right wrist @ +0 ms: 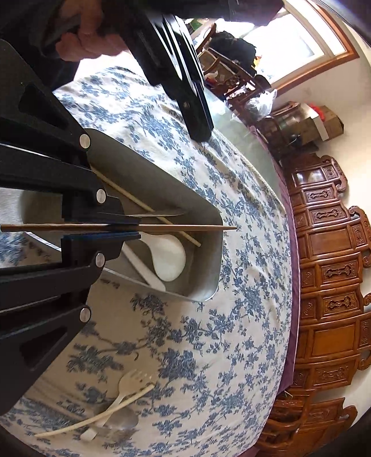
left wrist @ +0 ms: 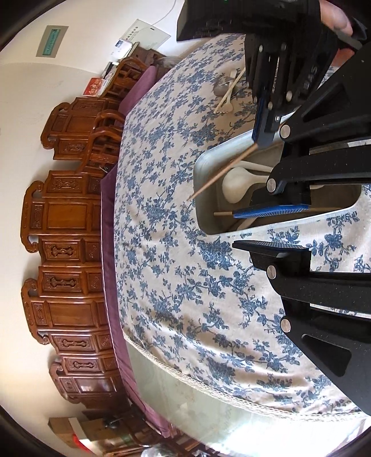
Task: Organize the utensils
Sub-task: 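Lower the wooden chopstick into the grey tray and open the right gripper, then return the right gripper to the pile and grasp another wooden chopstick, then grasp a metal fork with the left gripper while the right gripper holds the chopstick, then carry the metal fork into the grey tray and open the left gripper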
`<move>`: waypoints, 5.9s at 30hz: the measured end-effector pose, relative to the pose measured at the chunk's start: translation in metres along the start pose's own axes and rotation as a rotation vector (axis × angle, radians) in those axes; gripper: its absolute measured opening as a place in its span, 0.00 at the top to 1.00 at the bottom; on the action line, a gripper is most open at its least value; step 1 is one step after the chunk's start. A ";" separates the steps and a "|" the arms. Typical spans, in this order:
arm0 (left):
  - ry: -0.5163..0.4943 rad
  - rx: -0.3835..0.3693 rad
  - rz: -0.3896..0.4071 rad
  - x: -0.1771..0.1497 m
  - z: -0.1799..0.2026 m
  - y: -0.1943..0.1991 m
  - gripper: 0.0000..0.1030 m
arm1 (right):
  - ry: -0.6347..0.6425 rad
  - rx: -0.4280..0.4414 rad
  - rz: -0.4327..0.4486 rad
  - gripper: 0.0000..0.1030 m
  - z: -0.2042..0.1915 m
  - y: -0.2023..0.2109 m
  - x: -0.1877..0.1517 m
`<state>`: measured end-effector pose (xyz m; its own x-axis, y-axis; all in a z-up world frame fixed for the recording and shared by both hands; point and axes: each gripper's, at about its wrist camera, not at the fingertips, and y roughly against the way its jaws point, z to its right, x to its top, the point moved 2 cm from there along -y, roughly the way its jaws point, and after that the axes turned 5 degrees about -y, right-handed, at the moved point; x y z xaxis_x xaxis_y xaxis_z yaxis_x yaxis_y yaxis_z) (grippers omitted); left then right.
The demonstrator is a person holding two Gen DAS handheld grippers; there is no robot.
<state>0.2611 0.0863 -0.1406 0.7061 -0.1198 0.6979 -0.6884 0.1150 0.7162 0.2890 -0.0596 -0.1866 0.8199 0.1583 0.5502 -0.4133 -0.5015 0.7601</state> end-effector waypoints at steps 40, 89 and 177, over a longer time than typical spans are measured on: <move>-0.090 -0.087 -0.012 -0.010 0.071 -0.008 0.70 | 0.086 -0.234 0.048 0.91 0.141 0.082 -0.028; -0.172 -0.157 -0.026 -0.046 0.170 0.027 0.70 | 0.027 -0.178 0.012 0.94 0.159 0.148 -0.075; -0.174 -0.133 -0.032 0.020 0.148 0.017 0.94 | -0.007 -0.194 0.102 0.94 0.123 0.163 -0.053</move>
<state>0.2386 -0.0596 -0.1147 0.6801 -0.2924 0.6723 -0.6298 0.2364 0.7399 0.2273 -0.2547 -0.1342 0.7723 0.1094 0.6258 -0.5621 -0.3414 0.7533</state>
